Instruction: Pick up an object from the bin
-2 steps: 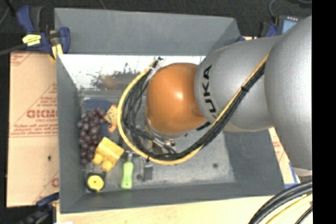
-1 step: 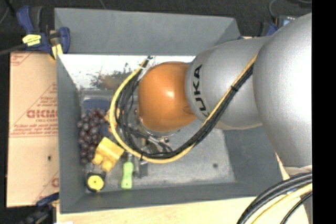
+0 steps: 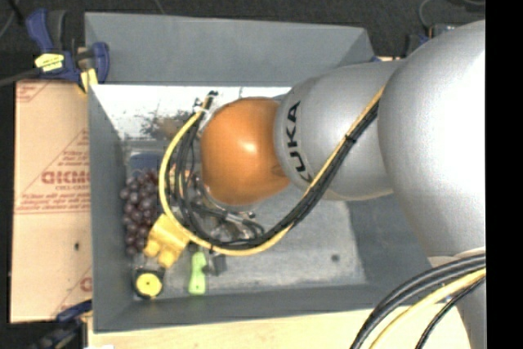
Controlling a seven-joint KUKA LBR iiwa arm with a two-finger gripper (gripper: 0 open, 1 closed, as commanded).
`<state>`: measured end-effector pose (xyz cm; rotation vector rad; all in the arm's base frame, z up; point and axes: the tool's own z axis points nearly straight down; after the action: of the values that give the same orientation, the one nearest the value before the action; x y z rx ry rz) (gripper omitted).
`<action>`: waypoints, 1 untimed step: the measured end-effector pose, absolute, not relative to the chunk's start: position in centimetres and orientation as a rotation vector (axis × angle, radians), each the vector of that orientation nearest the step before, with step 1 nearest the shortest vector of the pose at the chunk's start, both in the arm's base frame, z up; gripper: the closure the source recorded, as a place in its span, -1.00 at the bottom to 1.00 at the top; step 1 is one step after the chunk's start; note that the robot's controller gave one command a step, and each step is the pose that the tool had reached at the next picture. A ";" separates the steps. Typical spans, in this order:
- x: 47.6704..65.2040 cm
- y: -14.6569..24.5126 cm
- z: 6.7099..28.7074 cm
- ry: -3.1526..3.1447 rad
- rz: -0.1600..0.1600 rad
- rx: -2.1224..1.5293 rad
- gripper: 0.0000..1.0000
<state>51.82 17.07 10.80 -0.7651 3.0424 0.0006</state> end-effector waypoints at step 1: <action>53.5 16.4 7.5 2.943 0.002 -1.074 1.00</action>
Offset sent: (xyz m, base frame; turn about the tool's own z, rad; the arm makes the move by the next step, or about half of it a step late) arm 0.0000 0.0000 0.0000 0.0000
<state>53.45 16.44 7.52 -1.0742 2.9427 0.0016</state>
